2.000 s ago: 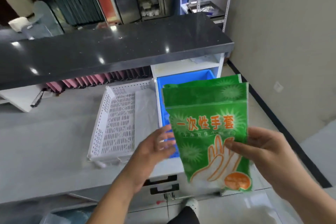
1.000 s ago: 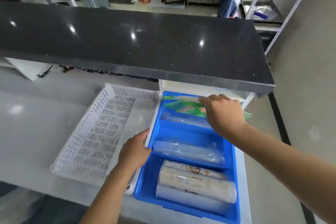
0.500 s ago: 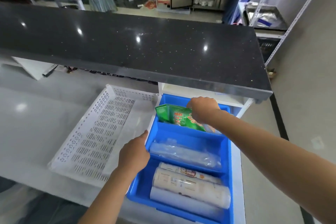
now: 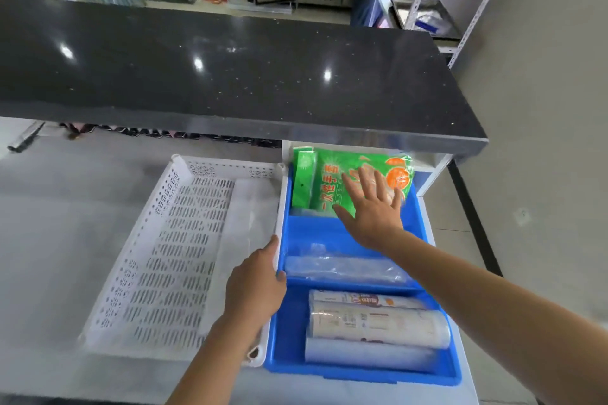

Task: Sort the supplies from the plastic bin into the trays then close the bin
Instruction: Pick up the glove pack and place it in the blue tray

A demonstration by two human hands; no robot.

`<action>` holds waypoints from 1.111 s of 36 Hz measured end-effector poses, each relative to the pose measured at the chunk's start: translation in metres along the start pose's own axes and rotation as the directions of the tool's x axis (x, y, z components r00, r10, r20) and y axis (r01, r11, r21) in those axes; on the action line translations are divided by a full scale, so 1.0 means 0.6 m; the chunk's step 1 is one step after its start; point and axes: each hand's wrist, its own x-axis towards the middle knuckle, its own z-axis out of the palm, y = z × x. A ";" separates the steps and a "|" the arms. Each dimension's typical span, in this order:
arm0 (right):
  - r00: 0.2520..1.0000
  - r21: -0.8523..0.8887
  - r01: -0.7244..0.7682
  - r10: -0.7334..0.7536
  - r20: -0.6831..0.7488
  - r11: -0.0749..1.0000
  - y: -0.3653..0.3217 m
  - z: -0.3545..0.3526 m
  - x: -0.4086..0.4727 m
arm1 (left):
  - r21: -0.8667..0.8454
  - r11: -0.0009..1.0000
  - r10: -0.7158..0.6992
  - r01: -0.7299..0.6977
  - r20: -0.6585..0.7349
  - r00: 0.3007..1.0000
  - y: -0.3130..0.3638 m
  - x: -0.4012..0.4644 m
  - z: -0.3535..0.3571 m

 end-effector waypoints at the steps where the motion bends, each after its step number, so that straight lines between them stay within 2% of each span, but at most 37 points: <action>1: 0.999 0.023 -0.031 0.030 0.012 0.999 0.000 0.004 0.003 | -0.012 1.000 0.009 -0.009 0.003 1.000 -0.002 0.000 -0.001; 6: 0.998 0.041 -0.060 0.059 0.024 0.997 -0.008 0.011 0.009 | -0.052 0.996 0.069 -0.068 0.014 0.998 -0.010 0.000 -0.005; 12: 0.992 0.016 0.009 -0.011 0.122 1.000 -0.011 0.003 0.001 | -0.065 0.992 0.111 -0.108 0.035 0.993 -0.022 0.004 -0.006; 22: 0.998 0.218 0.003 -0.016 0.059 0.976 0.009 -0.043 -0.065 | -0.104 0.993 0.068 -0.062 0.053 0.996 -0.020 0.000 -0.009; 28: 0.995 0.366 -0.064 0.090 -0.053 0.928 0.053 -0.085 -0.162 | -0.139 0.990 0.022 -0.013 0.064 0.998 -0.014 -0.007 -0.012; 34: 0.993 0.482 -0.109 0.118 0.011 0.869 0.110 -0.115 -0.276 | -0.053 0.998 0.036 -0.040 -0.058 0.998 0.037 -0.037 -0.013; 40: 0.990 0.654 -0.092 0.138 -0.019 0.751 0.153 -0.120 -0.379 | -0.150 0.974 0.142 -0.168 -0.167 0.976 0.134 -0.130 0.038</action>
